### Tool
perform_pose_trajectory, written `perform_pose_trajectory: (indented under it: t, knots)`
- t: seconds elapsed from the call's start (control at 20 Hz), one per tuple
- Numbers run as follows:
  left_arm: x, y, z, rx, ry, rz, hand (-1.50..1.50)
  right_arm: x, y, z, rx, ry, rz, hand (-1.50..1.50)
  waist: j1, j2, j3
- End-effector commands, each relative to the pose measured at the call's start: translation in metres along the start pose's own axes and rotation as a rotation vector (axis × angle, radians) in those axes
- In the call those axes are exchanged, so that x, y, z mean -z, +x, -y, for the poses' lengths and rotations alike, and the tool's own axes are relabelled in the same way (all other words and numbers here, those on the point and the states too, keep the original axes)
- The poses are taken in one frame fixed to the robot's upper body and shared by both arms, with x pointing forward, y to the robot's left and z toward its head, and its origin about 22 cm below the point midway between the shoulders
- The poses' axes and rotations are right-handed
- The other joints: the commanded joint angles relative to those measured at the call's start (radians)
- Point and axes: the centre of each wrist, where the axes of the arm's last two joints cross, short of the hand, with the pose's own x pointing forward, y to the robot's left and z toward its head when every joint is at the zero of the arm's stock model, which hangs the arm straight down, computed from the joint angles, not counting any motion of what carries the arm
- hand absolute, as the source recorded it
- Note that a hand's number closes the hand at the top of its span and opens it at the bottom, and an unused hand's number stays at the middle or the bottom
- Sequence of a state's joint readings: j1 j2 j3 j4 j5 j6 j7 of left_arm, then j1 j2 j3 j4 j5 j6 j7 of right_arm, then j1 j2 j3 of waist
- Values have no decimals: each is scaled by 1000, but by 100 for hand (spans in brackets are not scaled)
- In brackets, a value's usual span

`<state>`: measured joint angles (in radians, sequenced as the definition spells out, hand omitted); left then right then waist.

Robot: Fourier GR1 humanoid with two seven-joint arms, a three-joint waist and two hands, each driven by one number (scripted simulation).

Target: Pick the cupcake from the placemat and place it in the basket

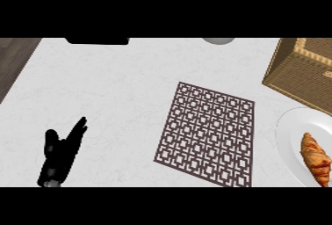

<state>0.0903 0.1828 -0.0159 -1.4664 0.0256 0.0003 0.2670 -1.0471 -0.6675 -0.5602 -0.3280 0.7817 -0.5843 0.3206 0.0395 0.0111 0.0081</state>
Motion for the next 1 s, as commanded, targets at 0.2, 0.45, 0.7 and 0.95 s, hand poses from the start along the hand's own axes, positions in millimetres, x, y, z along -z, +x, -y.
perform_pose_trajectory:
  t: [0.2,0.45,0.7,0.95]
  knots:
    - [0,-12,-1,-18,-29,-88,0,11,-22,9,-129,3,55,-150,-7,1,-7]
    - [-5,-12,7,-26,-5,-93,0,12,-24,13,-27,-48,71,-150,-16,-3,-7]
    - [-4,-19,-13,-40,22,-101,0,37,-14,58,71,-104,27,-150,-25,-6,-8]
    - [-3,-42,-16,-26,26,-99,0,45,-39,75,129,-171,-39,-150,-50,-14,-9]
